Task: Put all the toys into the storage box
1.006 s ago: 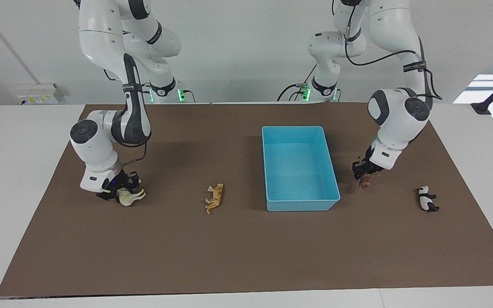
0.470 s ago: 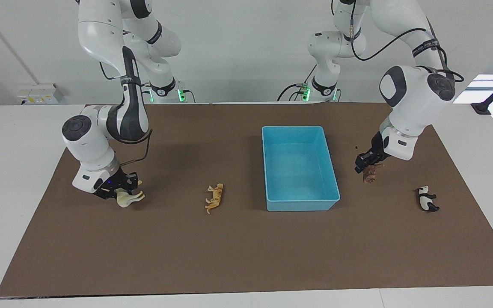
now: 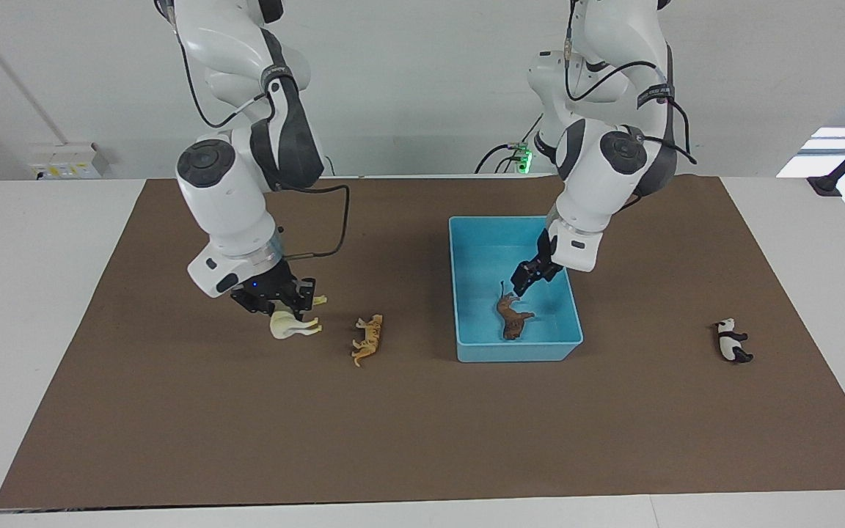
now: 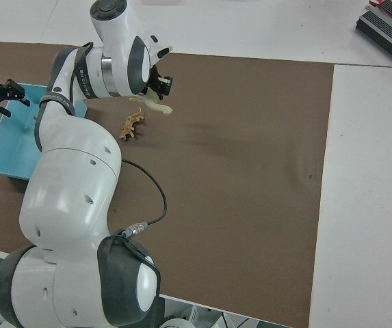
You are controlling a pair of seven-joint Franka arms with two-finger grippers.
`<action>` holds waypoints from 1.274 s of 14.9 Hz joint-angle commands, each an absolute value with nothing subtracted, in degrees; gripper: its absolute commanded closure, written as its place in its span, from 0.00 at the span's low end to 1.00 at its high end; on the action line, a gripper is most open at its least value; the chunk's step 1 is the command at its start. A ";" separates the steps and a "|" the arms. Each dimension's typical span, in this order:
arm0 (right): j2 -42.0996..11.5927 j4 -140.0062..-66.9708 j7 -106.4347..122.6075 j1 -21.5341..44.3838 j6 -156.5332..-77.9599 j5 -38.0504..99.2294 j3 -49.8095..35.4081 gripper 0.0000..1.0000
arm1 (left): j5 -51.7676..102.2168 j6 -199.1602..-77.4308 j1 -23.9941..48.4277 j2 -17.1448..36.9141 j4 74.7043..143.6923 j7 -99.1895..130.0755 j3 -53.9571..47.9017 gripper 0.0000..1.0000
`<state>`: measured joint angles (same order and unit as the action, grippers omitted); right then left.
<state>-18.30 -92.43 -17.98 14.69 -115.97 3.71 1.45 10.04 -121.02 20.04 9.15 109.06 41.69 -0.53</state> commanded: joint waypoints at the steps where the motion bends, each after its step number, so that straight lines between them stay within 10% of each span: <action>1: -19.51 -88.87 -34.30 22.56 -115.14 3.61 1.76 1.00 | 4.87 -116.99 18.03 6.24 109.43 40.52 0.26 0.00; 10: -22.41 -86.40 -58.59 39.27 -128.75 11.59 1.67 0.97 | 0.62 -124.61 -4.91 11.59 106.53 0.56 0.61 0.00; 11: -23.28 -86.40 -61.84 41.72 -130.24 11.78 1.67 0.58 | 0.53 -126.37 -6.84 12.65 106.44 -2.43 0.53 0.00; 14: -26.53 -85.00 -67.40 45.44 -132.80 11.17 1.76 0.36 | 0.44 -129.01 -9.48 17.73 103.72 -14.90 0.62 0.00; 15: -27.59 -83.77 -67.76 45.96 -132.72 10.90 1.76 0.00 | 0.35 -130.33 -10.45 20.36 102.06 -17.73 0.62 0.00; 19: -27.60 -79.30 -63.84 43.09 -120.46 5.91 2.90 0.00 | 0.35 -133.51 -14.50 27.06 95.99 -25.22 0.53 0.00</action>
<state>-27.09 -84.67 -66.87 46.49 -128.48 8.50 2.44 1.17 -133.51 -12.37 23.86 101.03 -22.10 1.26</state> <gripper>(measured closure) 0.137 0.000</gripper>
